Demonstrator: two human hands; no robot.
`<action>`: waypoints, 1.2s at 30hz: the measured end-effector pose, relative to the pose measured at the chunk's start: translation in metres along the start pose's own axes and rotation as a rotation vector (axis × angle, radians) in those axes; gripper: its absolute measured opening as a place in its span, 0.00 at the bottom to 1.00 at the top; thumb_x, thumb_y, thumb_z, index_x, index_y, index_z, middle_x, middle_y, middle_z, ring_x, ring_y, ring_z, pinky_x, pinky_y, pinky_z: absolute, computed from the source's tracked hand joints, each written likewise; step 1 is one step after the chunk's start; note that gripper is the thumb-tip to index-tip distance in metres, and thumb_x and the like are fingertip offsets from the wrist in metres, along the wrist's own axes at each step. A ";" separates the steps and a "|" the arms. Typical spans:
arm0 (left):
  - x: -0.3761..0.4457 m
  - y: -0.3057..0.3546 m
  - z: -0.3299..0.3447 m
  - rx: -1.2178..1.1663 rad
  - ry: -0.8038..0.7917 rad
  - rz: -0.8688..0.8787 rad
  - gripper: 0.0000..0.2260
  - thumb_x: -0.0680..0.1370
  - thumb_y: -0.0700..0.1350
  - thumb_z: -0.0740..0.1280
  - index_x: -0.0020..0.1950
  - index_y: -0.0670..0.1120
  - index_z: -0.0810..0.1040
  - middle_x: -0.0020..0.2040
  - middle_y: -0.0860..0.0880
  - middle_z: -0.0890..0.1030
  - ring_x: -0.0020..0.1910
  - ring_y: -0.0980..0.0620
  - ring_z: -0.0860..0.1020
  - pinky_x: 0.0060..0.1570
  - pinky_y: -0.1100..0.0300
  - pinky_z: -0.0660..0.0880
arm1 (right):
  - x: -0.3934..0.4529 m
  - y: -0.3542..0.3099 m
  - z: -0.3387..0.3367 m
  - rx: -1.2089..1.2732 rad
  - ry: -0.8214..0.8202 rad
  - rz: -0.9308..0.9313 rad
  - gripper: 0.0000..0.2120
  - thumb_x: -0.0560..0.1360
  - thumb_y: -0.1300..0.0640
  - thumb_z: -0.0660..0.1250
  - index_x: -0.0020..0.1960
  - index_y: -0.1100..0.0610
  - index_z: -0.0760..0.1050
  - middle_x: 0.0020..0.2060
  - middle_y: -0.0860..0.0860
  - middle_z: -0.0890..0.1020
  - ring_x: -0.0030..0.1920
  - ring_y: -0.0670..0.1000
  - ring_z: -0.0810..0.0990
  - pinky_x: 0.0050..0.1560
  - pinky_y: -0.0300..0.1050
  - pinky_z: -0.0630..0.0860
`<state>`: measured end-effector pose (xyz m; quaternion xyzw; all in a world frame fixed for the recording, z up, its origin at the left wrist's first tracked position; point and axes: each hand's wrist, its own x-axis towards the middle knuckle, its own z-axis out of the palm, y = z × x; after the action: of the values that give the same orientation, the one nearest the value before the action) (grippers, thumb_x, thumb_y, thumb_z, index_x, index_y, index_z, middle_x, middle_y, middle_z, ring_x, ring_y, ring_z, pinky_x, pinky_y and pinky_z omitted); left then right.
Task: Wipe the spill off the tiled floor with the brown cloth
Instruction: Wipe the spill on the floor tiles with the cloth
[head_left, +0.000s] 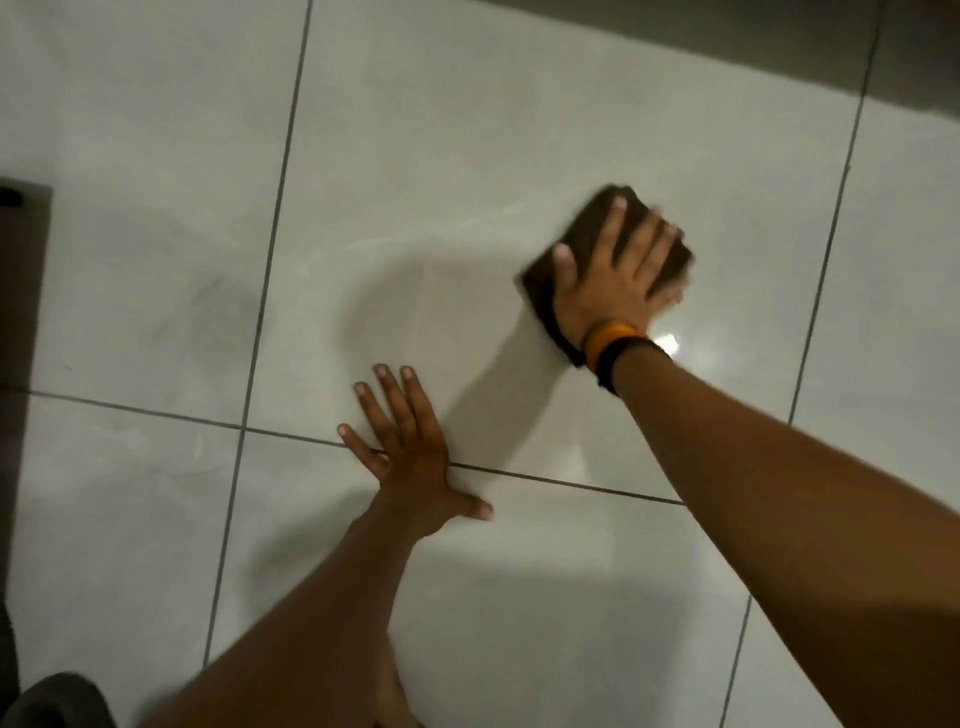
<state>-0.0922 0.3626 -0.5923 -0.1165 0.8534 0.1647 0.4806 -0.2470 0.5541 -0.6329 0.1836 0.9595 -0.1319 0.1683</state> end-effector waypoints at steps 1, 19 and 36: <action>0.002 -0.001 0.000 -0.009 0.006 0.006 0.84 0.46 0.72 0.79 0.75 0.45 0.18 0.73 0.41 0.15 0.72 0.37 0.16 0.63 0.31 0.21 | 0.007 -0.023 0.003 -0.034 -0.012 -0.111 0.38 0.81 0.34 0.48 0.84 0.49 0.44 0.84 0.59 0.45 0.84 0.63 0.41 0.75 0.79 0.42; -0.015 -0.088 -0.045 0.217 -0.119 0.101 0.85 0.47 0.69 0.82 0.73 0.44 0.16 0.68 0.37 0.12 0.68 0.33 0.14 0.63 0.26 0.24 | -0.249 0.021 0.085 -0.205 -0.215 -0.682 0.36 0.80 0.34 0.55 0.83 0.48 0.55 0.83 0.58 0.54 0.83 0.64 0.55 0.75 0.80 0.52; -0.003 -0.098 -0.032 0.242 -0.013 0.082 0.84 0.49 0.64 0.84 0.73 0.46 0.16 0.68 0.39 0.12 0.67 0.35 0.13 0.65 0.28 0.24 | -0.229 -0.046 0.083 -0.187 -0.242 -0.464 0.38 0.80 0.34 0.53 0.84 0.50 0.51 0.83 0.61 0.55 0.83 0.66 0.52 0.75 0.80 0.49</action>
<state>-0.0806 0.2603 -0.5907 -0.0217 0.8680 0.0810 0.4895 -0.0413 0.4161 -0.6148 -0.0742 0.9568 -0.0989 0.2630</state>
